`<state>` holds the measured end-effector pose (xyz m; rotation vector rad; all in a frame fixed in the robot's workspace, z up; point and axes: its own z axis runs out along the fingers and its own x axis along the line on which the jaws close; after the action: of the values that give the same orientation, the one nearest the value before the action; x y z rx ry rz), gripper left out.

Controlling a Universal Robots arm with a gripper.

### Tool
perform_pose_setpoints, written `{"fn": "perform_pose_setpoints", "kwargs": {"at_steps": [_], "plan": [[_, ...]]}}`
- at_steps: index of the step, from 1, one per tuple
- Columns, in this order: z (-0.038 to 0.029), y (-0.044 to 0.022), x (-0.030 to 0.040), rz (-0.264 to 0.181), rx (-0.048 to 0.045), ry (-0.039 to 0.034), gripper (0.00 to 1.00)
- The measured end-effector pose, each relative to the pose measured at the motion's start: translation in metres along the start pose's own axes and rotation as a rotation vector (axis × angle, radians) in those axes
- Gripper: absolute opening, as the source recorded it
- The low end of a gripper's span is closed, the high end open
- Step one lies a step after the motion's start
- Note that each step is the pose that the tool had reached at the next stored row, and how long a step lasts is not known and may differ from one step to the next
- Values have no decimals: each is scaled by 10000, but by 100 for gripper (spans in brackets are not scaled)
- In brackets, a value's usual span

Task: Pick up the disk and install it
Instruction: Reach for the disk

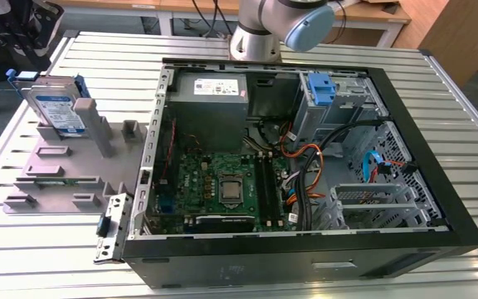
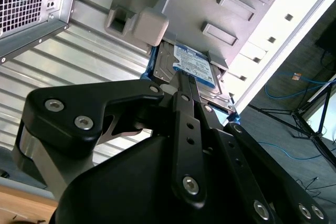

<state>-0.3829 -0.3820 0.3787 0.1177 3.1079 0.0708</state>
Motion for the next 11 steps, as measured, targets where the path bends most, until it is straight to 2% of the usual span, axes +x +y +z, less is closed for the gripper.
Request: {"fn": "perform_pose_setpoints", "kwargs": {"at_steps": [6,11], "plan": [[10,19,13,5,1,-1,11],[26,41,60,15,0,-2,11]]}}
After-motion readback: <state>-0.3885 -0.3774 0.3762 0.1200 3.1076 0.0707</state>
